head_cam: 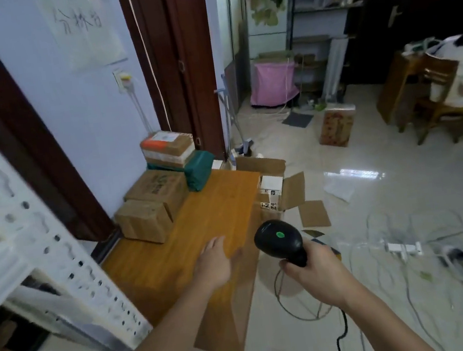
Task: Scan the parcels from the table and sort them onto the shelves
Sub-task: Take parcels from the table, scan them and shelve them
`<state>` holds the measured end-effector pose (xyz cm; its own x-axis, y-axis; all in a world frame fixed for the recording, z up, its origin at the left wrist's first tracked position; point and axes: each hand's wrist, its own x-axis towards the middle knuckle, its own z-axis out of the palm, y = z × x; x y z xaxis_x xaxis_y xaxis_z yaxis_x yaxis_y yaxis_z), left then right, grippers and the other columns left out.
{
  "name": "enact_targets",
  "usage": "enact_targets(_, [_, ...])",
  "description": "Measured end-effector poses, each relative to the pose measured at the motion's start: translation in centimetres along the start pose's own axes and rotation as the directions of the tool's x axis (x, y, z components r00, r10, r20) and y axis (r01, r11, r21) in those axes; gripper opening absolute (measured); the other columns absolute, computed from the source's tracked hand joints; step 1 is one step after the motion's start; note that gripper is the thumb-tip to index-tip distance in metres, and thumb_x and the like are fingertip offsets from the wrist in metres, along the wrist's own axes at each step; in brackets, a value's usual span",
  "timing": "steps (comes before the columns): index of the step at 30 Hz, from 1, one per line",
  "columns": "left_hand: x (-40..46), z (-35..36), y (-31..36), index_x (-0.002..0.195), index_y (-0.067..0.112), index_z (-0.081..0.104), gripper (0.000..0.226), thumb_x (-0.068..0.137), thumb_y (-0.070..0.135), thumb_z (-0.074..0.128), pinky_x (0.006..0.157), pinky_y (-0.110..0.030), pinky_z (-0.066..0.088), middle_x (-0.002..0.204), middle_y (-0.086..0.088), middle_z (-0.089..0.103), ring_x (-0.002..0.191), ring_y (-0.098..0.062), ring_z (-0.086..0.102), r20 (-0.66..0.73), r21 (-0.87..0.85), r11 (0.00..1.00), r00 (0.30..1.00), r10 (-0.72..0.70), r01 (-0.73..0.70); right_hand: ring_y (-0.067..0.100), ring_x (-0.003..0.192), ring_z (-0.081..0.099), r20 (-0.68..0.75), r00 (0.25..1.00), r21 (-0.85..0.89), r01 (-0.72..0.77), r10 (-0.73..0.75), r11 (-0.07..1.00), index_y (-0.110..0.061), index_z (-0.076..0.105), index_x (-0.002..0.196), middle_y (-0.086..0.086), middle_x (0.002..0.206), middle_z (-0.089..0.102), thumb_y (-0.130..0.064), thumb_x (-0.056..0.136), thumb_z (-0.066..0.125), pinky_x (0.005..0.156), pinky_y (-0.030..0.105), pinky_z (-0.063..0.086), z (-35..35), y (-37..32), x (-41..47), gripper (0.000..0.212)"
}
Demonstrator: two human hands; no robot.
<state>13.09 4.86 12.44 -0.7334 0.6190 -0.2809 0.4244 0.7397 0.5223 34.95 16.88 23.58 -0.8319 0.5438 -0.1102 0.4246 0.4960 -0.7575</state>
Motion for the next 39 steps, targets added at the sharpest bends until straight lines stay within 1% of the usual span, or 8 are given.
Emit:
enact_targets(5, [7.8, -2.2, 2.3, 0.167, 0.021, 0.022, 0.092, 0.097, 0.079, 0.036, 0.127, -0.046, 0.024, 0.174, -0.002, 0.021, 0.158, -0.027, 0.023, -0.054, 0.022, 0.998, 0.997, -0.05, 0.051, 0.004, 0.058, 0.056, 0.065, 0.995, 0.03, 0.077, -0.078, 0.997, -0.033, 0.058, 0.085, -0.009, 0.061, 0.06, -0.024, 0.089, 0.065, 0.054, 0.018, 0.04, -2.3, 0.0, 10.1, 0.012])
enact_targets(12, [15.7, -5.9, 1.0, 0.167, 0.023, 0.022, 0.09, 0.097, 0.078, 0.041, 0.129, -0.048, 0.021, 0.175, -0.001, 0.019, 0.16, -0.026, 0.018, -0.152, 0.011, 0.984, 0.973, -0.175, 0.178, 0.012, 0.069, 0.067, 0.21, 0.969, 0.001, 0.131, -0.128, 0.991, -0.033, 0.06, 0.094, -0.003, 0.073, 0.068, -0.028, 0.086, 0.065, 0.068, 0.039, 0.06, -2.2, -1.5, 22.0, 0.01])
enact_targets(19, [21.7, -9.8, -5.2, 0.167, 0.021, 0.021, 0.089, 0.099, 0.075, 0.039, 0.132, -0.048, 0.014, 0.176, -0.002, 0.014, 0.162, -0.025, 0.01, -0.239, 0.027, 0.951, 0.926, -0.292, 0.307, 0.021, 0.062, 0.071, 0.347, 0.925, -0.022, 0.172, -0.153, 0.985, -0.028, 0.058, 0.089, 0.004, 0.07, 0.07, -0.03, 0.09, 0.066, 0.063, 0.04, 0.059, 1.9, -5.4, 32.5, 0.009])
enact_targets(25, [26.6, -13.0, -10.9, 0.169, 0.02, 0.014, 0.086, 0.103, 0.069, 0.039, 0.132, -0.043, 0.005, 0.177, -0.003, 0.006, 0.163, -0.025, 0.002, -0.265, -0.032, 0.912, 0.876, -0.403, 0.41, 0.034, 0.064, 0.062, 0.483, 0.845, -0.02, 0.271, -0.229, 0.962, -0.026, 0.057, 0.094, 0.002, 0.062, 0.053, -0.03, 0.093, 0.064, 0.063, 0.051, 0.053, 6.7, -8.4, 40.0, 0.008])
enact_targets(28, [28.3, -13.7, -13.1, 0.169, 0.018, 0.009, 0.087, 0.104, 0.068, 0.037, 0.133, -0.042, 0.002, 0.177, -0.005, 0.002, 0.163, -0.025, -0.001, -0.26, -0.09, 0.875, 0.837, -0.482, 0.476, 0.032, 0.06, 0.059, 0.529, 0.816, -0.026, 0.289, -0.233, 0.957, -0.023, 0.058, 0.095, 0.0, 0.061, 0.052, -0.028, 0.094, 0.063, 0.06, 0.048, 0.051, 8.5, -9.6, 43.4, 0.007])
enact_targets(31, [29.6, -13.6, -15.1, 0.169, 0.017, 0.009, 0.084, 0.105, 0.065, 0.036, 0.133, -0.046, 0.004, 0.177, -0.005, 0.001, 0.163, -0.026, -0.001, -0.303, -0.1, 0.848, 0.796, -0.524, 0.52, 0.014, 0.05, 0.047, 0.595, 0.773, 0.028, 0.252, -0.219, 0.967, -0.026, 0.052, 0.08, -0.01, 0.052, 0.045, -0.022, 0.093, 0.064, 0.063, 0.049, 0.056, 10.4, -10.2, 46.7, 0.018])
enact_targets(35, [32.1, -12.9, -17.7, 0.168, 0.016, 0.011, 0.077, 0.108, 0.061, 0.029, 0.132, -0.047, 0.01, 0.176, -0.009, 0.008, 0.162, -0.03, 0.005, -0.281, -0.089, 0.794, 0.749, -0.6, 0.602, 0.002, 0.041, 0.044, 0.644, 0.739, 0.015, 0.249, -0.2, 0.969, -0.027, 0.046, 0.068, -0.011, 0.046, 0.045, -0.022, 0.091, 0.067, 0.045, 0.018, 0.037, 13.4, -10.3, 50.9, 0.032])
enact_targets(39, [34.9, -11.6, -20.2, 0.169, 0.024, 0.013, 0.072, 0.106, 0.061, 0.017, 0.131, -0.056, 0.006, 0.176, -0.01, 0.004, 0.162, -0.035, -0.002, -0.248, -0.072, 0.716, 0.683, -0.687, 0.694, 0.008, 0.05, 0.042, 0.73, 0.647, 0.01, 0.31, -0.219, 0.951, -0.018, 0.045, 0.07, -0.005, 0.055, 0.042, -0.02, 0.09, 0.067, 0.052, 0.019, 0.035, 15.5, -10.8, 54.8, 0.029])
